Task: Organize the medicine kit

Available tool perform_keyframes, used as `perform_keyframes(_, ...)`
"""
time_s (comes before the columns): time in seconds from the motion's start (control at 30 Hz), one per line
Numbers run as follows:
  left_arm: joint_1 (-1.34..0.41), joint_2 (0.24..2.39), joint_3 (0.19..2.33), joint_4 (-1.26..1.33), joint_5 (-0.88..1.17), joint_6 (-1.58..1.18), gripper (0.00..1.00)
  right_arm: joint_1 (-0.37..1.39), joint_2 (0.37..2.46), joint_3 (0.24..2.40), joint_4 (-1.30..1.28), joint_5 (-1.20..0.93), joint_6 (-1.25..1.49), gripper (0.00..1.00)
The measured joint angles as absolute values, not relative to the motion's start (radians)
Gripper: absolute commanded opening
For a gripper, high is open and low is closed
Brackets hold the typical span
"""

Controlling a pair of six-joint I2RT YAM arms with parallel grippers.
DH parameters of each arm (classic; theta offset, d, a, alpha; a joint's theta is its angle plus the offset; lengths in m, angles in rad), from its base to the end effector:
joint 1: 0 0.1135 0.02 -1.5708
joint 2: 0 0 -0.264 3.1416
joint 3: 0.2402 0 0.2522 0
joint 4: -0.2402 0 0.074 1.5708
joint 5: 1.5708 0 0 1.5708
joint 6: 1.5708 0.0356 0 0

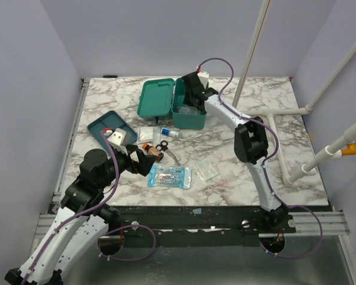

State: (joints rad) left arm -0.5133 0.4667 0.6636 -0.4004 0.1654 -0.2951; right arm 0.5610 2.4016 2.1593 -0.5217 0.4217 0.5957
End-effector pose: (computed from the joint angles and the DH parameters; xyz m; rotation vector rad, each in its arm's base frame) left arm 0.1013 -0.0638 0.3170 0.3214 1.8018 -0.7243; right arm 0.4684 0.2771 0.2173 0.2443 2.2435 0.1215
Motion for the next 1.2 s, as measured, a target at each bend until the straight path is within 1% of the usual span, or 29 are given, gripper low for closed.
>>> perform_keyframes(0.07, -0.513, 0.466, 0.664, -0.400, 0.165, -0.295, 0.99, 0.561, 2.402, 2.161, -0.529, 0.422, 0.592, 0.33)
perform_keyframes(0.2, -0.514, 0.461, 0.664, -0.401, 0.165, -0.295, 0.98, 0.555, 2.405, 2.161, -0.549, 0.421, 0.588, 0.52)
perform_keyframes(0.33, -0.517, 0.459, 0.664, -0.401, 0.165, -0.295, 0.98, 0.550, 2.415, 2.174, -0.574, 0.421, 0.583, 0.60)
perform_keyframes(0.67, -0.518, 0.459, 0.664, -0.401, 0.165, -0.295, 0.99, 0.548, 2.410, 2.229, -0.581, 0.415, 0.574, 0.65)
perform_keyframes(0.83, -0.517, 0.459, 0.664, -0.401, 0.165, -0.295, 0.99, 0.548, 2.359, 2.229, -0.589, 0.404, 0.552, 0.68)
perform_keyframes(1.0, -0.518, 0.459, 0.664, -0.401, 0.165, -0.295, 0.98, 0.548, 2.229, 2.199, -0.593, 0.387, 0.516, 0.73)
perform_keyframes(1.2, -0.518, 0.459, 0.664, -0.402, 0.163, -0.295, 0.98, 0.562, 2.021, 2.083, -0.579, 0.327, 0.456, 0.77)
